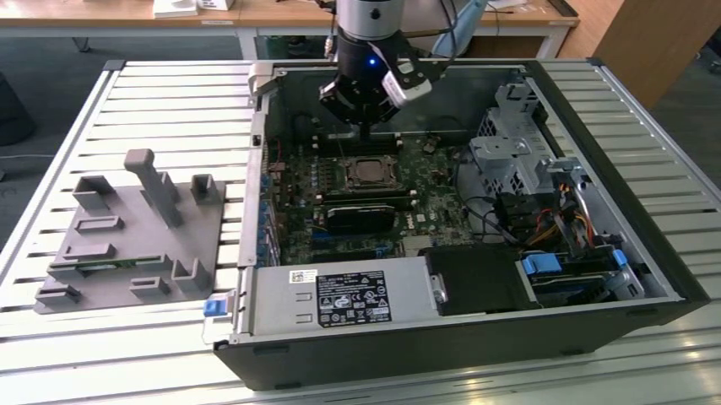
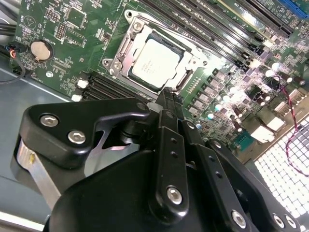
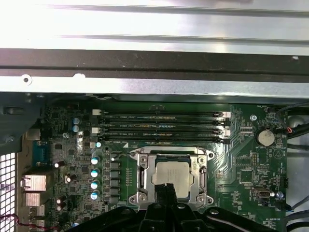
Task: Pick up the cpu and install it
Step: 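Install the first cpu locking lever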
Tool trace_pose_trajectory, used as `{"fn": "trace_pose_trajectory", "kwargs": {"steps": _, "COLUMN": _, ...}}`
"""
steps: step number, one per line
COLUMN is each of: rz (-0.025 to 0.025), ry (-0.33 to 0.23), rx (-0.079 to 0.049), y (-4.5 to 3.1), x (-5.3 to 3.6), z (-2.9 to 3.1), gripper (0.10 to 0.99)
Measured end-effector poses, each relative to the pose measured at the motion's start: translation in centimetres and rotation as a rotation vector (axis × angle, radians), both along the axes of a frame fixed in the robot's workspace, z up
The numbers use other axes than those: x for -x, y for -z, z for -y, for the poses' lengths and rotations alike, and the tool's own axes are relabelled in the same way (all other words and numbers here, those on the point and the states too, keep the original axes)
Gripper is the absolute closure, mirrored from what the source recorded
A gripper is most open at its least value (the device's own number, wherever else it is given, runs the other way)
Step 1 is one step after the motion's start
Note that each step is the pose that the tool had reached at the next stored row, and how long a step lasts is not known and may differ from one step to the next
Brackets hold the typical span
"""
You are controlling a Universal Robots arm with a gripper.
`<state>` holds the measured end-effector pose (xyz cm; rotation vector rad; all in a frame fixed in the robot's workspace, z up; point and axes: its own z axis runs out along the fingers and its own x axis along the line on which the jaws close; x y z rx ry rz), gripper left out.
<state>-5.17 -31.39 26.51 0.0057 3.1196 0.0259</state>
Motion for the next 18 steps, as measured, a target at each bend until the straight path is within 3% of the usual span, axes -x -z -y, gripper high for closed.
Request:
{"fn": "trace_pose_trajectory", "kwargs": {"steps": 10, "rz": 0.0001, "ry": 0.000, "rx": 0.000, "y": 0.01, "x": 1.47, "z": 0.00, "gripper": 0.980}}
{"fn": "trace_pose_trajectory", "kwargs": {"steps": 11, "rz": 0.0000, "ry": 0.000, "rx": 0.000, "y": 0.01, "x": 2.33, "z": -0.02, "gripper": 0.980}}
{"fn": "trace_pose_trajectory", "kwargs": {"steps": 18, "rz": 0.0000, "ry": 0.000, "rx": 0.000, "y": 0.01, "x": 2.40, "z": -0.08, "gripper": 0.980}}
